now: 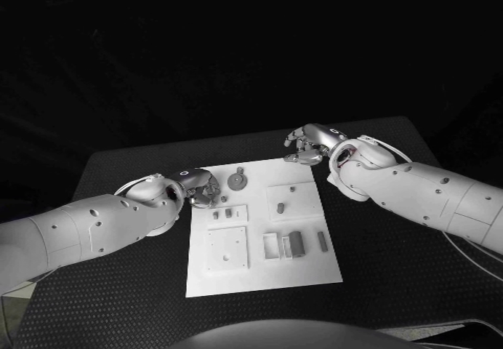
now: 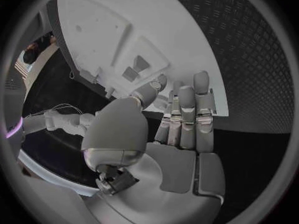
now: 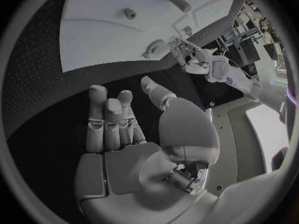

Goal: Assemble the parts on the task board

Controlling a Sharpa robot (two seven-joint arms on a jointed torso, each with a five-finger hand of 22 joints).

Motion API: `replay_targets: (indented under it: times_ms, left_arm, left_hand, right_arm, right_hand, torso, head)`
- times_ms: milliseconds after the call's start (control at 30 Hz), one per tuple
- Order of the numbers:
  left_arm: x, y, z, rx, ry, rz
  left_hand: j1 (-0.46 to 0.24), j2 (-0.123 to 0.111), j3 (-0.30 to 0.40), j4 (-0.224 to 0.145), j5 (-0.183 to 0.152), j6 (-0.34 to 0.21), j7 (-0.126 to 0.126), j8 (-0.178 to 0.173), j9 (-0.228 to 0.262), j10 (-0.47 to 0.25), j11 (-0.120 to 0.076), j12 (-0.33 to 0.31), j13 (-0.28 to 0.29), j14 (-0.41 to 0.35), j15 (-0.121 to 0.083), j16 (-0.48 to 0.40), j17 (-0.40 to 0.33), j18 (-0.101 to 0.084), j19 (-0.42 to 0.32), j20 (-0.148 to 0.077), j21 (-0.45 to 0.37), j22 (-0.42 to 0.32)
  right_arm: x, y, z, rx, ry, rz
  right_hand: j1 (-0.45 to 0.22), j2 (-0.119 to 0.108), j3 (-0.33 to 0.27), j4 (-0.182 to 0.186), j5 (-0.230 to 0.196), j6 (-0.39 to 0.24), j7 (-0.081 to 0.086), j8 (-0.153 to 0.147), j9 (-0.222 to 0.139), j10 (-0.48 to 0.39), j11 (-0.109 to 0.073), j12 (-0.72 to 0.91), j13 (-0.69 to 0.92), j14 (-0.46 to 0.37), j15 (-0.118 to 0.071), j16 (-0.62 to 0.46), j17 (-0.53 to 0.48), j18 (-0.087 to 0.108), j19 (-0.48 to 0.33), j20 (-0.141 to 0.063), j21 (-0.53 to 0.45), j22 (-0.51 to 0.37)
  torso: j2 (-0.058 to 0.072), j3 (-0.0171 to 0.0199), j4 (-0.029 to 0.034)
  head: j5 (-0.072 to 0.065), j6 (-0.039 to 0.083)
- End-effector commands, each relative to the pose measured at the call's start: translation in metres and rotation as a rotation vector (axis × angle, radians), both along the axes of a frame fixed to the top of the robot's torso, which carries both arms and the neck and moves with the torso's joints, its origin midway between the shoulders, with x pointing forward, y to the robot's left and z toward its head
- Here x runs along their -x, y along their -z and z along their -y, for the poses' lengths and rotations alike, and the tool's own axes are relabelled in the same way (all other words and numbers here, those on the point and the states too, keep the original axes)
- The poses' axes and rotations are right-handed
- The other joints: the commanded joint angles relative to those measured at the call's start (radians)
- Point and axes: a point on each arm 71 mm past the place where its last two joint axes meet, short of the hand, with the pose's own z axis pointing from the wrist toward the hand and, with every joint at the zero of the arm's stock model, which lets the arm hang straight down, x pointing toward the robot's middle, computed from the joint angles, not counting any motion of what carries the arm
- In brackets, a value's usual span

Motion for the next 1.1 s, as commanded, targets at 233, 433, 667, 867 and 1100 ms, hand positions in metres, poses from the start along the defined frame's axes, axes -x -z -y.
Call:
replay_targets:
  times_ms: [233, 433, 667, 867, 1100]
  left_arm:
    - [-0.004, -0.004, -0.035, 0.153, -0.165, -0.064]
    - [-0.012, -0.014, -0.068, 0.51, -0.389, -0.109]
    - [-0.015, -0.025, -0.086, 0.797, -0.488, -0.173]
    - [-0.015, -0.031, -0.088, 0.874, -0.445, -0.191]
    - [-0.015, -0.032, -0.086, 0.985, -0.465, -0.23]
  left_hand:
    - [0.004, -0.01, -0.003, 0.007, 0.002, 0.028, 0.02, 0.027, 0.005, -0.005, -0.003, 0.002, 0.007, -0.004, 0.001, 0.006, -0.003, 0.058, -0.001, 0.006, -0.005, 0.021]
    - [-0.003, 0.003, 0.004, 0.023, 0.006, 0.065, 0.036, 0.055, 0.011, 0.005, -0.004, 0.008, 0.016, -0.015, -0.001, -0.015, -0.016, 0.053, -0.016, 0.008, -0.022, 0.014]
    - [-0.026, 0.0, 0.006, 0.026, 0.002, 0.058, 0.038, 0.062, 0.01, -0.04, 0.016, -0.007, 0.012, -0.095, 0.025, -0.119, -0.065, 0.027, -0.108, 0.031, -0.101, -0.026]
    - [-0.065, 0.006, -0.019, 0.007, 0.0, 0.029, 0.032, 0.061, 0.008, -0.082, 0.049, -0.002, -0.006, -0.198, 0.063, -0.296, -0.142, -0.002, -0.247, 0.071, -0.164, -0.123]
    - [-0.087, 0.013, -0.035, -0.01, 0.0, 0.006, 0.031, 0.066, 0.006, -0.107, 0.055, -0.002, -0.039, -0.271, 0.121, -0.484, -0.191, -0.014, -0.381, 0.123, -0.163, -0.264]
  right_arm:
    - [0.001, -0.001, 0.014, -0.084, -0.046, -0.015]
    - [0.005, 0.006, 0.022, -0.068, -0.109, -0.088]
    - [0.012, 0.016, 0.036, 0.091, -0.138, -0.053]
    - [0.018, 0.027, 0.033, 0.226, -0.178, -0.056]
    - [0.023, 0.036, 0.024, 0.315, -0.207, -0.038]
  right_hand:
    - [0.011, -0.002, 0.006, -0.01, 0.006, -0.007, 0.009, -0.005, -0.002, -0.026, 0.003, -0.025, -0.025, -0.004, 0.003, -0.015, -0.004, 0.04, -0.015, -0.003, -0.014, 0.018]
    - [0.031, 0.007, 0.016, -0.027, 0.006, -0.01, 0.015, -0.004, -0.001, -0.071, 0.011, -0.162, -0.133, -0.015, 0.011, -0.024, -0.008, 0.04, -0.027, 0.005, -0.019, 0.019]
    - [0.051, 0.006, 0.026, -0.041, 0.006, 0.003, 0.03, 0.009, 0.004, -0.074, 0.027, -0.407, -0.326, -0.009, 0.028, -0.022, -0.011, 0.04, -0.021, 0.003, -0.018, 0.018]
    - [0.069, 0.005, 0.029, -0.055, 0.006, 0.039, 0.025, 0.036, 0.012, -0.029, 0.032, -0.541, -0.433, 0.003, 0.031, -0.02, -0.016, 0.04, -0.012, -0.001, -0.016, 0.018]
    - [0.079, 0.006, 0.027, -0.068, 0.006, 0.063, 0.016, 0.052, 0.012, -0.004, 0.039, -0.619, -0.495, 0.009, 0.038, -0.02, -0.021, 0.04, -0.01, 0.0, -0.017, 0.018]
  torso:
    - [0.0, 0.0003, 0.0002]
    - [-0.001, 0.0006, -0.0002]
    - [-0.001, -0.0008, 0.0004]
    - [-0.001, -0.0002, 0.0006]
    - [0.0, -0.0003, 0.0005]
  head:
    - [-0.003, 0.01]
    - [-0.008, 0.024]
    - [-0.009, 0.045]
    - [0.0, 0.058]
    - [0.007, 0.066]
